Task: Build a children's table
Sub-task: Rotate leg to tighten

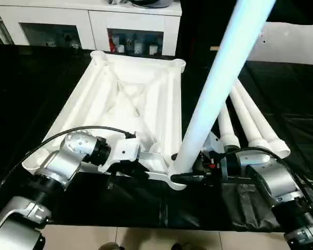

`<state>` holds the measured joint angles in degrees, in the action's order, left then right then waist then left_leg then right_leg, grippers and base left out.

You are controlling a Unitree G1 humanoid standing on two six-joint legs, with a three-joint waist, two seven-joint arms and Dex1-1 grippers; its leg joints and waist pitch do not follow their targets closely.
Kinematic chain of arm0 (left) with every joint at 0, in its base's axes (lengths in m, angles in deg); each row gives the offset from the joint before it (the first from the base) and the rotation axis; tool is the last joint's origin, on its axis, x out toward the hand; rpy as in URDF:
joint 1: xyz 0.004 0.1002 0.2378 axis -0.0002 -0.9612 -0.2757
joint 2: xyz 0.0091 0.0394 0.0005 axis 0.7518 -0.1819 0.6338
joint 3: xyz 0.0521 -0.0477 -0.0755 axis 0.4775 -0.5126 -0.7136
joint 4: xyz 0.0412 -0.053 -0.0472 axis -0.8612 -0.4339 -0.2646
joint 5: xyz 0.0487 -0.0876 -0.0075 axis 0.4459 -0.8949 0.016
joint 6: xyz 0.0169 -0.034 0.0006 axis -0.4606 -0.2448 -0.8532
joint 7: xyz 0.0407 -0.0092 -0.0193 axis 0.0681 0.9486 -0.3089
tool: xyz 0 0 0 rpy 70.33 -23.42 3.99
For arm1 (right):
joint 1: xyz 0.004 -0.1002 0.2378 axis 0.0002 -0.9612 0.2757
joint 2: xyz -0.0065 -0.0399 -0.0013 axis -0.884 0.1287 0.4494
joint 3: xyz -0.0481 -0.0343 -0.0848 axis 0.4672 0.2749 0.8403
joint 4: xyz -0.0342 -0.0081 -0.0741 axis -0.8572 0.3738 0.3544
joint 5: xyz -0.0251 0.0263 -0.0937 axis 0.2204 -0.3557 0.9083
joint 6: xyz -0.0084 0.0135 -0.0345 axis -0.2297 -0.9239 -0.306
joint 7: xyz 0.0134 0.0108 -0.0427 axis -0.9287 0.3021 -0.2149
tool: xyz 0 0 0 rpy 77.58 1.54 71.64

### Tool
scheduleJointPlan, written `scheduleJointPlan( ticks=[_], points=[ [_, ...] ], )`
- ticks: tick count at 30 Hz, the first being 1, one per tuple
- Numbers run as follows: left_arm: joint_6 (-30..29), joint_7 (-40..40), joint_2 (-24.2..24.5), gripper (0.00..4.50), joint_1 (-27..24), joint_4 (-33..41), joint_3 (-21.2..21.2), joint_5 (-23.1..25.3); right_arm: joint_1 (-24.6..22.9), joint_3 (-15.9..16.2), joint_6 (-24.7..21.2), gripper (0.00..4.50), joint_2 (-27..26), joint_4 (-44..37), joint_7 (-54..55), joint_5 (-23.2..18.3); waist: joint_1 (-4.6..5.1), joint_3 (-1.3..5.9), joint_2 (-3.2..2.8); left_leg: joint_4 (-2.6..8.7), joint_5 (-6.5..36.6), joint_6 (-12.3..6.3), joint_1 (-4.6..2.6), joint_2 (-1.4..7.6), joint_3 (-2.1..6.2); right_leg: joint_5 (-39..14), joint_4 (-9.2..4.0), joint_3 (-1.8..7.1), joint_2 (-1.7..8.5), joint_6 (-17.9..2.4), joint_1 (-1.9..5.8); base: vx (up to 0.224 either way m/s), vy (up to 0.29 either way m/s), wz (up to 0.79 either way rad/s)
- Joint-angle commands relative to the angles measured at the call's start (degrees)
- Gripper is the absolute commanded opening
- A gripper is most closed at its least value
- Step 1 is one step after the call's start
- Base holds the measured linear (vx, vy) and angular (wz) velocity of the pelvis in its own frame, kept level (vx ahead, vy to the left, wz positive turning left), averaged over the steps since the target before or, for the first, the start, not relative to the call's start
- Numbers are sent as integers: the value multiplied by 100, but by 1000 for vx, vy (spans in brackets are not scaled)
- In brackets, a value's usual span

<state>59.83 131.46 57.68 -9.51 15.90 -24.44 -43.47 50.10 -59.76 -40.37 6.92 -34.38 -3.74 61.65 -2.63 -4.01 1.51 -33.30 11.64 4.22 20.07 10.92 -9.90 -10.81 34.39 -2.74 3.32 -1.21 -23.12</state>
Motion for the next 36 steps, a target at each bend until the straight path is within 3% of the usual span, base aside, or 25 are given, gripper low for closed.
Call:
scheduleJointPlan(
  ticks=[1, 5, 9, 11, 12, 14, 15, 17, 18, 19, 20, 22, 23, 26, 27, 29, 36],
  points=[
    [76, 131, 26, 0, -22, -136, 243, 267, -34, 137, 45, 270, 34, 4, -161, 63, 8, 291, 3, 364, 708, -396, -11, 238, 14, -845, -339, 276, 439, -1404, 301, 0, 0, 0],
    [7, 80, 31, 0, -46, -142, 211, 253, -89, 157, 0, 266, -26, -31, -112, 46, 11, 294, -7, 367, 699, -378, -10, 240, 15, -774, -336, 276, 430, -1409, 303, 0, 0, 0],
    [-771, -424, 7, 0, -320, 313, -79, 74, -375, 17, -417, 265, -349, -313, 476, -123, 28, 277, -37, 398, 790, -295, -1, 250, 31, -834, -339, 272, 434, -1434, 305, 0, 0, 0],
    [-1112, -666, -49, 0, -421, 531, -221, -13, -442, -48, -495, 265, -502, -329, 822, -98, 48, 255, -50, 420, 974, -231, -12, 252, 30, -1160, -379, 272, 434, -1374, 288, 0, 0, 0],
    [-1603, -1034, -158, 0, -608, 930, -401, -114, -536, -168, -632, 265, -790, -326, 1443, -41, 73, 222, -51, 441, 1215, -136, -19, 246, 43, -1767, -443, 280, 449, -1246, 273, 0, 0, 0],
    [-1929, -1370, -283, 0, -764, 1246, -501, -113, -580, -258, -724, 265, -1042, -273, 1952, 38, 121, 200, -65, 475, 1359, -12, 22, 241, 83, -2253, -461, 267, 457, -1065, 278, 0, 0, 0],
    [-2394, -1807, -534, 0, -943, 1646, -597, -102, -620, -368, -837, 265, -1398, -195, 2588, 121, 182, 190, -44, 482, 1502, 43, 9, 237, 94, -2557, -507, 263, 444, -942, 245, 0, 0, 0],
    [-2506, -1904, -595, 0, -983, 1741, -618, -100, -631, -395, -868, 265, -1480, -183, 2733, 137, 238, 177, -43, 478, 1612, 66, 3, 216, 106, -2798, -538, 258, 441, -863, 218, 0, 0, 0],
    [-2905, -2317, -884, 0, -1095, 2046, -663, -9, -652, -481, -1004, 265, -1816, -148, 3223, 200, 278, 177, -40, 462, 1694, 21, -12, 202, 105, -3064, -587, 269, 436, -725, 189, 0, 0, 0],
    [-2969, -2387, -936, 0, -1113, 2097, -667, 8, -654, -496, -1030, 265, -1877, -139, 3314, 212, 294, 174, -59, 461, 1698, 27, -25, 215, 101, -3027, -585, 281, 433, -750, 168, 0, 0, 0],
    [-3387, -2994, -1399, 0, -1188, 2345, -672, 170, -577, -583, -1208, 265, -2340, 33, 4000, 286, 315, 167, -42, 463, 1728, 12, -24, 211, 100, -3104, -615, 272, 418, -712, 149, 0, 0, 0],
    [-3590, -3442, -1771, 0, -1177, 2386, -644, 294, -445, -641, -1311, 265, -2680, 243, 4540, 362, 334, 157, -39, 454, 1769, 29, -45, 194, 110, -3316, -648, 260, 424, -651, 116, 0, 0, 0],
    [-3638, -3546, -1858, 0, -1167, 2386, -638, 316, -405, -654, -1339, 265, -2759, 300, 4680, 399, 355, 157, -48, 463, 1784, 32, -21, 181, 125, -3365, -653, 247, 418, -584, 129, 0, 0, 0],
    [-3859, -4099, -2235, 0, -1039, 2346, -559, 496, -162, -649, -1360, 265, -3131, 630, 5301, 630, 382, 159, -29, 463, 1877, 3, -20, 166, 117, -3296, -671, 258, 395, -477, 91, 0, 0, 0],
    [-3829, -4131, -2241, 0, -986, 2281, -519, 548, -135, -638, -1264, 265, -3164, 660, 5286, 620, 372, 168, -38, 469, 1882, -5, -14, 158, 128, -3314, -670, 251, 405, -424, 110, 0, 0, 0],
    [-3832, -4165, -2216, 0, -943, 2253, -470, 610, -132, -632, -1169, 321, -3190, 646, 5257, 598, 355, 178, -45, 472, 1830, -44, -5, 172, 118, -3047, -666, 268, 399, -415, 108, 0, 0, 0],
    [-3475, -3861, -1664, 0, -844, 1974, -662, 755, -480, -872, -742, 391, -2730, 185, 4987, 643, 330, 236, -58, 480, 1544, -111, 34, 187, 89, -2274, -587, 287, 397, -670, 177, 0, 0, 0]
  ],
)
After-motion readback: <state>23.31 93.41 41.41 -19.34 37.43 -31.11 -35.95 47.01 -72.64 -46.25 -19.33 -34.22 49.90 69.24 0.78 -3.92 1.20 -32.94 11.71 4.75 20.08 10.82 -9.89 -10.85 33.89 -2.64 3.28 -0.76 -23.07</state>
